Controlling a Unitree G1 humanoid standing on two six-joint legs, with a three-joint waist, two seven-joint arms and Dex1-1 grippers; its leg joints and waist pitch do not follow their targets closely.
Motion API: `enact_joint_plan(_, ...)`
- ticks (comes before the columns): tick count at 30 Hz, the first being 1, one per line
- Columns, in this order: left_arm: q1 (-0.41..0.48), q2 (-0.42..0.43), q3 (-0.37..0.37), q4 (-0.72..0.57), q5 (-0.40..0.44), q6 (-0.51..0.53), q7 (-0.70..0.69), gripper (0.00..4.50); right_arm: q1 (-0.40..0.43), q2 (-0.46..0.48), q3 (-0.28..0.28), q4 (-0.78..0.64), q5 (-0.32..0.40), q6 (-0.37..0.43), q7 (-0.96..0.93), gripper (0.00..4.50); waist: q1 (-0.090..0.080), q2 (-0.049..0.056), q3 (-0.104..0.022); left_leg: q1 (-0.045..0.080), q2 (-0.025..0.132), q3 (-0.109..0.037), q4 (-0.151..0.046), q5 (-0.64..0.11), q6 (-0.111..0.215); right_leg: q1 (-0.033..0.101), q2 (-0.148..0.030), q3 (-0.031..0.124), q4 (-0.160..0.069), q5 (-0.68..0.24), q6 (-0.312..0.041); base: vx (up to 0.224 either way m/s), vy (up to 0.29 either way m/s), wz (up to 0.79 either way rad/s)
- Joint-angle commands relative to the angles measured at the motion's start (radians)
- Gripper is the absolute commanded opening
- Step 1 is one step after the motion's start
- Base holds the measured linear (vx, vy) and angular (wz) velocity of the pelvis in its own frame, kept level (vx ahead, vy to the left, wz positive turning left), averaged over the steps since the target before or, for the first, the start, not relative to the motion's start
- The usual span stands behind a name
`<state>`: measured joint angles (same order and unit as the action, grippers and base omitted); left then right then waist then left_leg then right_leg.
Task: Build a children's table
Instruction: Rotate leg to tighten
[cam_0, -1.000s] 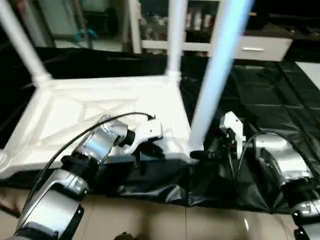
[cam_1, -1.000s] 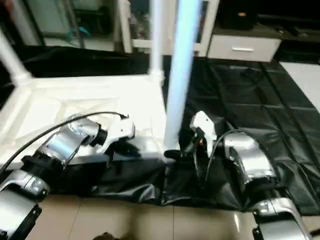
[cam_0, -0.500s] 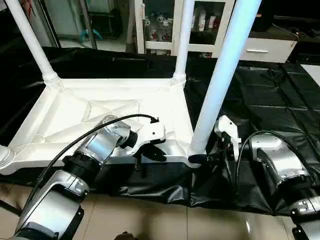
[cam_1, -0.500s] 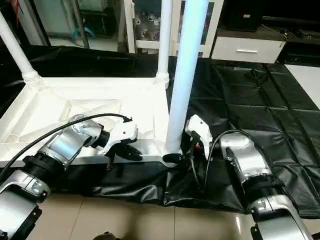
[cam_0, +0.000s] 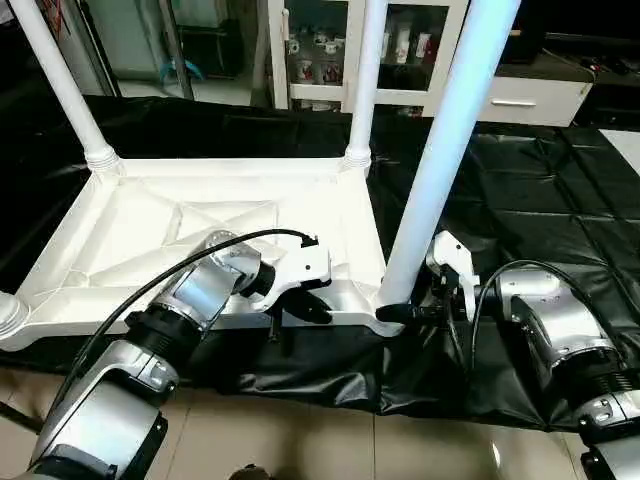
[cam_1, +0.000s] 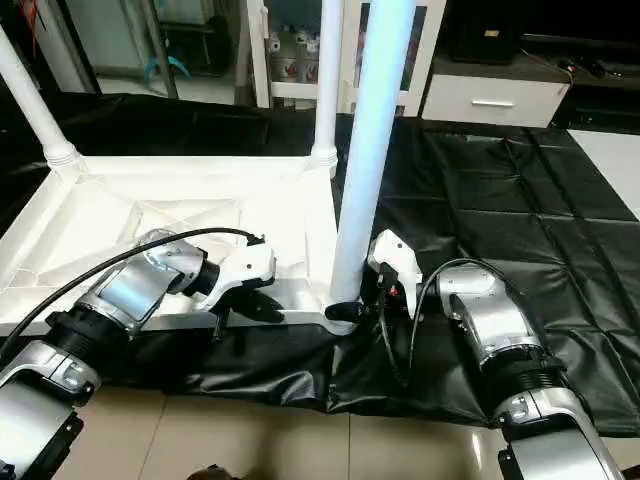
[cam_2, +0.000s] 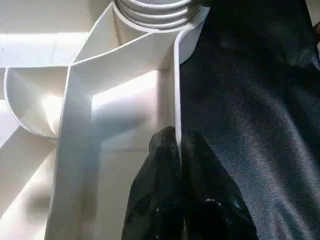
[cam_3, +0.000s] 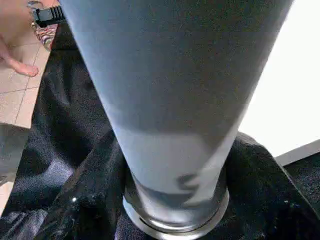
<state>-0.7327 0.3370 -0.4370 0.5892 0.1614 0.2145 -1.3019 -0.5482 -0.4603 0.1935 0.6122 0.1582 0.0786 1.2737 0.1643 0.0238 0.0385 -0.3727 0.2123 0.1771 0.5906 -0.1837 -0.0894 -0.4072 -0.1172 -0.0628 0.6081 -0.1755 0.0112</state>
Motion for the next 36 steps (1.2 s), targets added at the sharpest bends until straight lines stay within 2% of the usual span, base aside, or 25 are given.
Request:
enact_joint_plan(1,0.037,-0.005,-0.069,0.029,0.042,0.010,-0.009,0.00,0.009,-0.007,0.007,0.016,-0.014,-0.001,0.008,2.47,-0.009,-0.004,-0.061,0.013,0.014,0.005,-0.077,-0.240,0.041,0.048,-0.021,0.025,-0.060,-0.115,-0.268,0.000,0.000,0.00)
enact_joint_plan(2,0.037,-0.008,-0.066,0.033,0.042,0.011,-0.002,0.00,0.015,-0.001,0.005,0.018,-0.014,-0.001,-0.002,2.47,-0.010,-0.010,-0.061,0.013,0.013,0.006,-0.077,-0.239,0.045,0.048,-0.021,0.025,-0.061,-0.118,-0.267,0.000,0.000,0.00)
enact_joint_plan(4,0.033,-0.014,-0.060,0.040,0.042,0.014,0.011,0.00,0.018,0.004,0.001,0.022,-0.016,-0.005,-0.017,2.47,-0.009,-0.007,-0.059,0.013,0.013,0.006,-0.078,-0.242,0.044,0.048,-0.022,0.025,-0.062,-0.133,-0.264,0.000,0.000,0.00)
enact_joint_plan(6,0.014,-0.039,-0.033,0.081,0.043,0.004,0.081,0.00,0.023,0.031,-0.020,0.044,-0.016,-0.024,-0.080,2.47,-0.011,-0.009,-0.054,0.014,0.013,0.007,-0.081,-0.277,0.037,0.044,-0.025,0.026,-0.070,-0.195,-0.254,0.000,0.000,0.00)
enact_joint_plan(8,-0.011,-0.078,0.008,0.137,0.037,-0.008,0.187,0.00,0.024,0.075,-0.058,0.083,-0.013,-0.032,-0.194,2.47,-0.012,-0.011,-0.050,0.023,0.011,0.003,-0.088,-0.350,0.013,0.040,-0.029,0.027,-0.085,-0.322,-0.219,0.000,0.000,0.00)
enact_joint_plan(9,-0.022,-0.095,0.026,0.157,0.031,-0.001,0.228,0.00,0.021,0.095,-0.076,0.103,-0.015,-0.030,-0.260,2.47,-0.017,-0.012,-0.049,0.021,0.009,0.000,-0.090,-0.361,0.004,0.040,-0.029,0.027,-0.088,-0.362,-0.201,0.000,0.000,0.00)
enact_joint_plan(12,-0.044,-0.128,0.058,0.192,0.020,0.012,0.303,0.00,0.016,0.140,-0.117,0.139,-0.007,-0.004,-0.390,2.46,-0.030,-0.014,-0.046,0.020,0.007,-0.009,-0.097,-0.398,-0.007,0.038,-0.032,0.023,-0.099,-0.458,-0.162,0.000,0.000,0.00)
enact_joint_plan(13,-0.060,-0.150,0.077,0.219,0.013,0.015,0.353,0.00,0.012,0.169,-0.135,0.157,-0.003,0.008,-0.463,2.46,-0.033,-0.013,-0.045,0.017,0.005,-0.009,-0.097,-0.398,-0.006,0.037,-0.031,0.023,-0.100,-0.467,-0.155,0.000,0.000,0.00)
enact_joint_plan(14,-0.071,-0.164,0.090,0.238,0.008,0.016,0.386,0.00,0.009,0.187,-0.146,0.168,0.000,0.016,-0.508,2.45,-0.033,-0.013,-0.047,0.019,0.005,-0.012,-0.099,-0.399,-0.011,0.036,-0.033,0.021,-0.103,-0.479,-0.145,0.000,0.000,0.00)
enact_joint_plan(15,-0.088,-0.185,0.104,0.268,0.006,0.001,0.438,0.00,-0.001,0.220,-0.158,0.196,-0.009,0.012,-0.598,2.45,-0.036,-0.013,-0.048,0.014,0.005,-0.014,-0.101,-0.389,-0.011,0.040,-0.034,0.019,-0.103,-0.468,-0.142,0.000,0.000,0.00)
enact_joint_plan(18,-0.126,-0.227,0.124,0.335,0.006,-0.034,0.533,0.00,-0.038,0.297,-0.199,0.273,-0.021,0.007,-0.816,2.45,-0.050,-0.014,-0.048,0.011,0.002,-0.015,-0.105,-0.385,-0.017,0.038,-0.032,0.016,-0.106,-0.448,-0.141,0.000,0.000,0.00)
enact_joint_plan(21,-0.157,-0.265,0.145,0.386,0.009,-0.063,0.621,0.00,-0.087,0.377,-0.246,0.351,-0.017,0.005,-1.038,2.45,-0.058,-0.012,-0.050,0.010,0.001,-0.015,-0.106,-0.382,-0.018,0.037,-0.031,0.016,-0.107,-0.427,-0.140,0.000,0.000,0.00)
enact_joint_plan(22,-0.169,-0.278,0.148,0.405,0.015,-0.077,0.657,0.00,-0.109,0.414,-0.271,0.380,-0.008,-0.006,-1.127,2.44,-0.060,0.002,-0.051,0.015,0.002,-0.015,-0.105,-0.384,-0.026,0.035,-0.031,0.017,-0.104,-0.407,-0.149,0.000,0.000,0.00)
enact_joint_plan(23,-0.177,-0.288,0.149,0.419,0.020,-0.087,0.684,0.00,-0.126,0.443,-0.290,0.401,-0.001,-0.016,-1.195,2.44,-0.065,0.000,-0.051,0.015,0.001,-0.013,-0.105,-0.389,-0.031,0.033,-0.029,0.018,-0.104,-0.384,-0.154,0.000,0.000,0.00)
enact_joint_plan(24,-0.180,-0.293,0.149,0.425,0.023,-0.089,0.697,0.00,-0.136,0.458,-0.298,0.413,0.001,-0.023,-1.234,2.44,-0.067,0.003,-0.051,0.019,0.001,-0.011,-0.105,-0.397,-0.033,0.029,-0.028,0.019,-0.106,-0.362,-0.161,0.000,0.000,0.00)
enact_joint_plan(25,-0.180,-0.293,0.149,0.425,0.023,-0.089,0.697,0.00,-0.136,0.458,-0.298,0.413,0.001,-0.023,-1.234,2.43,-0.068,0.001,-0.052,0.017,0.001,-0.011,-0.105,-0.398,-0.032,0.031,-0.027,0.019,-0.103,-0.350,-0.164,0.000,0.000,0.00)
enact_joint_plan(26,-0.195,-0.303,0.147,0.467,0.036,-0.112,0.742,0.00,-0.170,0.491,-0.287,0.452,-0.037,-0.069,-1.328,2.43,-0.066,0.006,-0.054,0.016,0.001,-0.010,-0.103,-0.378,-0.027,0.035,-0.025,0.019,-0.099,-0.306,-0.169,0.000,0.000,0.00)
enact_joint_plan(27,-0.197,-0.304,0.147,0.471,0.037,-0.115,0.749,0.00,-0.173,0.495,-0.282,0.455,-0.045,-0.078,-1.337,2.42,-0.069,0.004,-0.055,0.016,0.000,-0.007,-0.102,-0.367,-0.028,0.031,-0.025,0.021,-0.099,-0.287,-0.172,0.000,0.000,0.00)
enact_joint_plan(28,-0.201,-0.305,0.147,0.487,0.042,-0.126,0.769,0.00,-0.186,0.508,-0.261,0.463,-0.075,-0.112,-1.358,2.42,-0.070,-0.003,-0.059,0.014,0.000,-0.005,-0.099,-0.328,-0.026,0.036,-0.023,0.020,-0.092,-0.234,-0.183,0.000,0.000,0.00)
enact_joint_plan(31,-0.212,-0.307,0.159,0.510,0.036,-0.139,0.784,0.00,-0.202,0.527,-0.262,0.476,-0.073,-0.127,-1.343,2.41,-0.064,-0.001,-0.061,0.014,-0.001,0.000,-0.094,-0.284,0.000,0.041,-0.023,0.022,-0.084,-0.166,-0.200,0.036,-0.005,0.03)
enact_joint_plan(32,-0.215,-0.307,0.162,0.517,0.035,-0.144,0.787,0.00,-0.205,0.532,-0.267,0.480,-0.071,-0.140,-1.342,2.41,-0.064,-0.001,-0.062,0.009,-0.002,-0.001,-0.092,-0.249,0.010,0.046,-0.022,0.021,-0.078,-0.125,-0.207,0.056,-0.007,0.04)
enact_joint_plan(34,-0.216,-0.307,0.166,0.521,0.031,-0.147,0.789,0.00,-0.207,0.536,-0.276,0.480,-0.061,-0.158,-1.320,2.41,-0.063,0.000,-0.065,0.008,-0.002,0.001,-0.087,-0.202,0.025,0.050,-0.021,0.020,-0.069,-0.040,-0.227,0.025,-0.002,0.00)
enact_joint_plan(35,-0.214,-0.305,0.167,0.521,0.030,-0.151,0.789,0.00,-0.208,0.529,-0.278,0.467,-0.060,-0.187,-1.302,2.96,-0.062,0.004,-0.066,0.009,-0.001,0.001,-0.086,-0.192,0.028,0.051,-0.021,0.020,-0.067,-0.025,-0.232,0.000,0.000,0.00)
enact_joint_plan(36,-0.212,-0.301,0.167,0.521,0.028,-0.156,0.782,0.00,-0.210,0.515,-0.275,0.450,-0.060,-0.211,-1.281,3.10,-0.062,0.004,-0.065,0.008,-0.002,0.002,-0.085,-0.193,0.036,0.052,-0.021,0.019,-0.067,-0.013,-0.238,0.000,0.000,0.00)
